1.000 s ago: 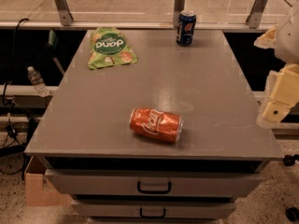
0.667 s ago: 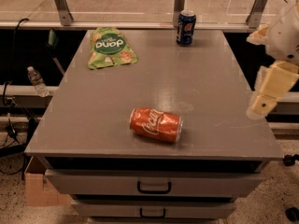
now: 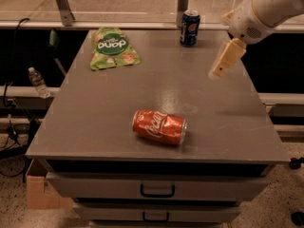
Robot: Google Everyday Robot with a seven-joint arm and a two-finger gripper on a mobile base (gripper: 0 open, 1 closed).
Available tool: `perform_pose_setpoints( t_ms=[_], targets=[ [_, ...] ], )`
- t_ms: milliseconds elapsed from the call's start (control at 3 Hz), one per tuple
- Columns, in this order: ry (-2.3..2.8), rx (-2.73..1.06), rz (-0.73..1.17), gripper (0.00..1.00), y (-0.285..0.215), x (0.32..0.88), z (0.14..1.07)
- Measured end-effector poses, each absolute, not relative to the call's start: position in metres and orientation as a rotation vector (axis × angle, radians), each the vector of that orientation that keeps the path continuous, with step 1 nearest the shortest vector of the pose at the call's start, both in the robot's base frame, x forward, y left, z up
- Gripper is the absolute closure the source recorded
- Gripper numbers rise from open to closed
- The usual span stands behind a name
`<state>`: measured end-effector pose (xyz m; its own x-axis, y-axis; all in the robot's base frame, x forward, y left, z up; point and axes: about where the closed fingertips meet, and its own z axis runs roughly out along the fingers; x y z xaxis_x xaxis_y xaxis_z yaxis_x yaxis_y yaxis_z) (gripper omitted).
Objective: Move pepsi can near green rice chip bag
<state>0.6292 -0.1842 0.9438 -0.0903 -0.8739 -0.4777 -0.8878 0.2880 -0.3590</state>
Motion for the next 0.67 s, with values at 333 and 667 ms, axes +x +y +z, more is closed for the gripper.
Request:
perform_pose_setpoints(
  t_ms=[333,667],
  targets=[
    [1.893,-1.517,0.018,0.0,-0.168,0.694,0.953],
    [1.857,-1.489,-0.003,0.0,-0.168,0.708,0.972]
  ],
)
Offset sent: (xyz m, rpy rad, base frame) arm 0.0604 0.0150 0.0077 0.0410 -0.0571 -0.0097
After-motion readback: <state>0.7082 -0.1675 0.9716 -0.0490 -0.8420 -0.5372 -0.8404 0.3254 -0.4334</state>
